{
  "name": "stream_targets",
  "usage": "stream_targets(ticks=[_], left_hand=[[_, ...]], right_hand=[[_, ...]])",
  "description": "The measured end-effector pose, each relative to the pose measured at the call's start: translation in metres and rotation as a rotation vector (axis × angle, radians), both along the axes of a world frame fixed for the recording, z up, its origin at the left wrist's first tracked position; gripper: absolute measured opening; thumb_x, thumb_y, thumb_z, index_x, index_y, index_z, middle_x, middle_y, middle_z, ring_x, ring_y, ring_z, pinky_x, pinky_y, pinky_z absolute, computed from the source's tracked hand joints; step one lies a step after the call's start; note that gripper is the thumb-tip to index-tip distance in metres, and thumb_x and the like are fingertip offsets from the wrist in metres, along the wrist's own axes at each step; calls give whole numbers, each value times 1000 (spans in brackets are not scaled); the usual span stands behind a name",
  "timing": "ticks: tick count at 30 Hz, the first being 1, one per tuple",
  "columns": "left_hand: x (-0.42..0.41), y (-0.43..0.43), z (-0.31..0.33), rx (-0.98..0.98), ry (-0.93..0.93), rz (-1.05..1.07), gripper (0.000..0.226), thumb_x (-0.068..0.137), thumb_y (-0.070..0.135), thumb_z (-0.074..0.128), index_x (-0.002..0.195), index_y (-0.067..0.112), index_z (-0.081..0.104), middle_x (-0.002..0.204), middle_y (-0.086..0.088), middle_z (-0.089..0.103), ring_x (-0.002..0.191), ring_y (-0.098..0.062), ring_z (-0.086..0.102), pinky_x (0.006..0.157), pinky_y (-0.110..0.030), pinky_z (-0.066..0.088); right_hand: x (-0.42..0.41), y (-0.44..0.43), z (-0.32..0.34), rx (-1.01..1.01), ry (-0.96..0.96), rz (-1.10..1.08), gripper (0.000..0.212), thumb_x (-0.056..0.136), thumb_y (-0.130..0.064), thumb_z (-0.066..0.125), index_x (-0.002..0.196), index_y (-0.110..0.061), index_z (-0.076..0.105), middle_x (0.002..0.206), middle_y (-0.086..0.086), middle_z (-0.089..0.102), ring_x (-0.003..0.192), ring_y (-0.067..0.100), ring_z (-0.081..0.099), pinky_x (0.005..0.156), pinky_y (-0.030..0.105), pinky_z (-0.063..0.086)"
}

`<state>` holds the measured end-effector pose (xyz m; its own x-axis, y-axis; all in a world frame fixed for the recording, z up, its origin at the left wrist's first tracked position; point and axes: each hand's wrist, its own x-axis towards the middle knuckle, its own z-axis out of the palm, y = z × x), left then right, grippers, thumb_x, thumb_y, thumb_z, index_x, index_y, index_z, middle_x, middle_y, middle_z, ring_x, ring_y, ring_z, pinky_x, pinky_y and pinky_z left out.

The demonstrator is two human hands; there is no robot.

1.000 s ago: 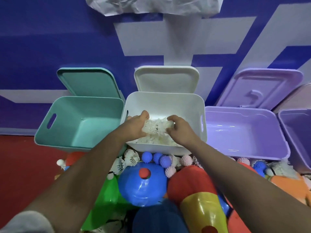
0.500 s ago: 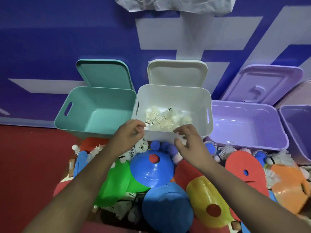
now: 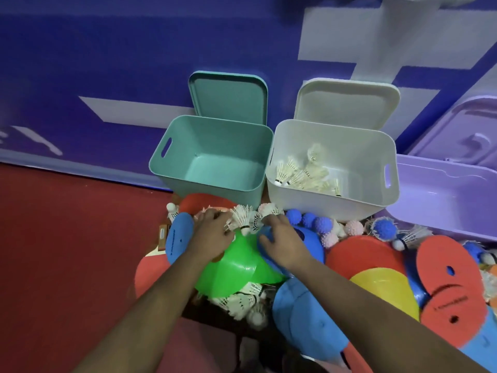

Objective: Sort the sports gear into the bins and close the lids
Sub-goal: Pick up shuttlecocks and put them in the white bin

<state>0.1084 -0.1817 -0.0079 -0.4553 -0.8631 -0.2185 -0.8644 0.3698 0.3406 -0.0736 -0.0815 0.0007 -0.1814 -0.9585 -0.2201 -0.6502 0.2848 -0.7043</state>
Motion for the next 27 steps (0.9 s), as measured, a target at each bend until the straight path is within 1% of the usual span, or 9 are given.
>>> stream_targets(ticks=[3,7,10,13,16,18,20,23,27], left_hand=[[2,-3,-4,38,103,-47,27,88,14,58,113,21,66,118,-6,55,108,-25,55,96,-38,46],[8,-3,8,-31,338,9,26,86,-2,56,99,18,66,98,-2,63,93,-21,60,84,-32,47],[19,1,18,-2,460,151,33,86,1,62,111,22,61,97,3,69,91,-13,63,83,-28,48],[29,3,19,57,553,232,37,87,5,65,118,25,62,99,1,71,95,-14,66,88,-30,52],[33,4,16,127,646,278,31,89,5,63,114,24,67,107,0,70,101,-14,65,93,-37,52],[34,5,16,140,688,301,31,89,5,63,105,31,69,107,2,70,100,-13,65,93,-40,52],[33,5,19,165,727,329,37,89,5,63,94,41,67,102,5,70,93,-12,65,88,-42,54],[30,7,23,133,757,317,38,88,2,63,85,39,66,103,5,58,91,-8,60,85,-44,55],[25,10,23,30,704,304,43,87,0,63,84,42,59,115,2,42,102,-8,52,88,-26,49]], right_hand=[[17,-23,-12,0,11,-64,40,90,-30,62,119,-6,52,113,17,57,108,33,55,90,37,43],[28,-46,-26,57,-31,-142,49,87,-35,66,120,-4,47,113,22,61,107,36,58,88,39,47],[29,-52,-35,132,-46,-168,54,84,-36,71,120,-5,46,113,20,64,105,35,61,87,37,48],[29,-54,-44,139,-46,-215,51,82,-25,73,121,-7,44,106,19,68,101,35,64,83,39,51],[26,-54,-45,86,-41,-227,50,82,-9,64,125,-10,41,95,17,69,93,34,64,75,39,52],[21,-51,-43,37,-43,-215,53,80,-6,63,127,-12,40,90,16,70,87,33,64,71,39,50],[14,-48,-41,26,-62,-199,55,79,-9,65,128,-13,41,86,13,70,84,31,64,71,38,50],[5,-48,-39,110,-17,-121,44,82,-21,69,122,-11,52,90,12,71,90,30,65,78,35,50],[11,-49,-45,132,125,1,37,83,-38,70,99,-7,62,95,16,68,92,32,63,78,36,50]])
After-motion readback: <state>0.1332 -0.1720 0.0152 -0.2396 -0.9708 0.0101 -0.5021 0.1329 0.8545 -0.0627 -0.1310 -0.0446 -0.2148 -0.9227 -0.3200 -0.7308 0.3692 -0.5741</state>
